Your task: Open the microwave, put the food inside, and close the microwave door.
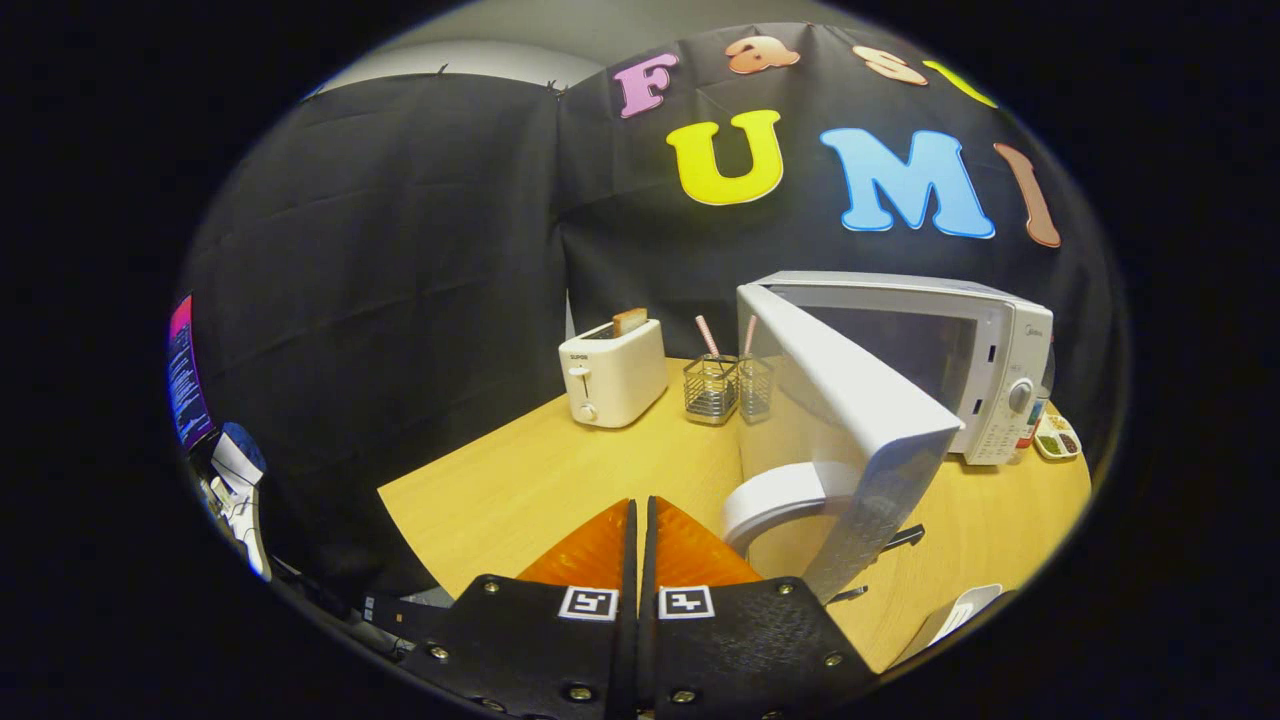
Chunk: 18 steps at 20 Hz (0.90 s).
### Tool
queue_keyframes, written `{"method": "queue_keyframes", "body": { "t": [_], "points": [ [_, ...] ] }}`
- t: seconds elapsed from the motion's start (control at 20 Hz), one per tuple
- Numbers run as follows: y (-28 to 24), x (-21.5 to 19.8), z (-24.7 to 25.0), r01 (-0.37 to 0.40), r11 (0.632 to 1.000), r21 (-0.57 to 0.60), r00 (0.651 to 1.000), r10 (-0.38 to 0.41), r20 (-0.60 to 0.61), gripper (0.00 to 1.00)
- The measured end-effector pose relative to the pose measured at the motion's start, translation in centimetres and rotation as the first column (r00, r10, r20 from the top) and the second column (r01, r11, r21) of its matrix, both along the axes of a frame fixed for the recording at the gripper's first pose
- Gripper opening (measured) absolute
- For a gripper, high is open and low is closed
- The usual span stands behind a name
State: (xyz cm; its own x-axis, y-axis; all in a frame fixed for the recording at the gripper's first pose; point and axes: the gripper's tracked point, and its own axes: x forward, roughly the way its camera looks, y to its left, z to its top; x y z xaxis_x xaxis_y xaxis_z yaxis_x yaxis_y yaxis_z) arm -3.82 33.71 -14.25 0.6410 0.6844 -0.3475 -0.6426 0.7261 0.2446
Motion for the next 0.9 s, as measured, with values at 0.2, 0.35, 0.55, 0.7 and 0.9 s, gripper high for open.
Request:
{"method": "queue_keyframes", "body": {
  "t": [0.2,0.35,0.55,0.7,0.9],
  "points": [
    [-3.8,3.4,-0.7,0.07,0.997,-0.03,0.997,-0.071,-0.011,0.01],
    [-6.7,6.0,-1.2,0.121,0.991,-0.049,0.992,-0.122,-0.019,0.01],
    [-9.9,9.2,-1.8,0.177,0.982,-0.063,0.983,-0.179,-0.029,0.01],
    [-11.5,11.6,-2.1,0.215,0.975,-0.06,0.975,-0.217,-0.043,0.01],
    [-13.3,14.5,-2.8,0.262,0.963,-0.063,0.962,-0.265,-0.062,0.01]
  ]
}}
